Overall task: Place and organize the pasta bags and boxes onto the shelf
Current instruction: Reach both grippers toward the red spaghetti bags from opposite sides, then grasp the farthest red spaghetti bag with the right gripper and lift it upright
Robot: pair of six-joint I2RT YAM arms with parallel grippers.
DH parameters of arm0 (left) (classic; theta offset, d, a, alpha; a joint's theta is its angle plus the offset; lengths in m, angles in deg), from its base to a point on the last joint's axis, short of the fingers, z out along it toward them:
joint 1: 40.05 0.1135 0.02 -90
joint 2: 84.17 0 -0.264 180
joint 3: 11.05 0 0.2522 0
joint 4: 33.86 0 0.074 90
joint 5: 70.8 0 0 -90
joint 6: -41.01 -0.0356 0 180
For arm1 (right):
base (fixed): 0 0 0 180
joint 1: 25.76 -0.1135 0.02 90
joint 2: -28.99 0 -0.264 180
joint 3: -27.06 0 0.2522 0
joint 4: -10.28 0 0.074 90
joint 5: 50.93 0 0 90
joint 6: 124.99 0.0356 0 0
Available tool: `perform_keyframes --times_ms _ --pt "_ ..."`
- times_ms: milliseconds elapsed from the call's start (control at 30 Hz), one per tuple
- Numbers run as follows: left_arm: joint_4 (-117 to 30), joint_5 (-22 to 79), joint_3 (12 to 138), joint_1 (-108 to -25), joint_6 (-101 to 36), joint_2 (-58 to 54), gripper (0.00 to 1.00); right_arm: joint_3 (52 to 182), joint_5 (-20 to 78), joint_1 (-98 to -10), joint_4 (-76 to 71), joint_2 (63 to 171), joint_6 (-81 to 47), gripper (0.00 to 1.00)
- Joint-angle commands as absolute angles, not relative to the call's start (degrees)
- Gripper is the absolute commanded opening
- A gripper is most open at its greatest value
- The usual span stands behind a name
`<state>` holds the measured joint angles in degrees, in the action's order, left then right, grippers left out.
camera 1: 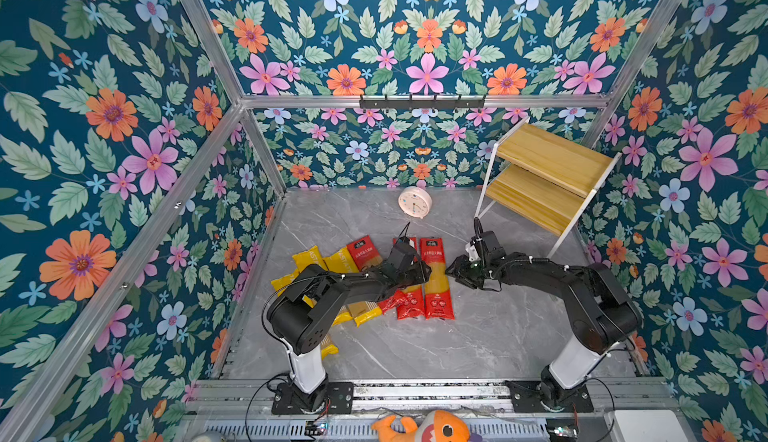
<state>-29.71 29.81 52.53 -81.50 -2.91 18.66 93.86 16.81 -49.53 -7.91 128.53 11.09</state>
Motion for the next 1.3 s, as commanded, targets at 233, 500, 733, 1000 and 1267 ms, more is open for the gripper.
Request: perform_keyframes --times_ms 233,500,733,1000,1267 --pt "-28.9 33.3 56.7 -81.1 -2.8 23.5 0.35 94.7 11.7 -49.8 -1.6 133.9 8.0 0.51" --pt "-28.1 34.4 56.2 -80.2 -2.4 22.7 0.22 92.3 8.4 -50.1 7.1 132.9 11.4 0.31" --pt "-28.2 35.6 53.6 -77.4 -4.0 17.6 0.24 89.4 9.6 -50.1 9.1 128.5 12.4 0.1" --pt "-23.9 42.7 48.3 -72.4 -9.6 7.2 0.42 89.5 12.0 -51.5 6.7 120.0 8.5 0.01" --pt "-10.1 47.5 40.9 -70.6 -9.8 -2.1 0.66 93.9 13.9 -54.2 7.7 115.0 3.3 0.0"
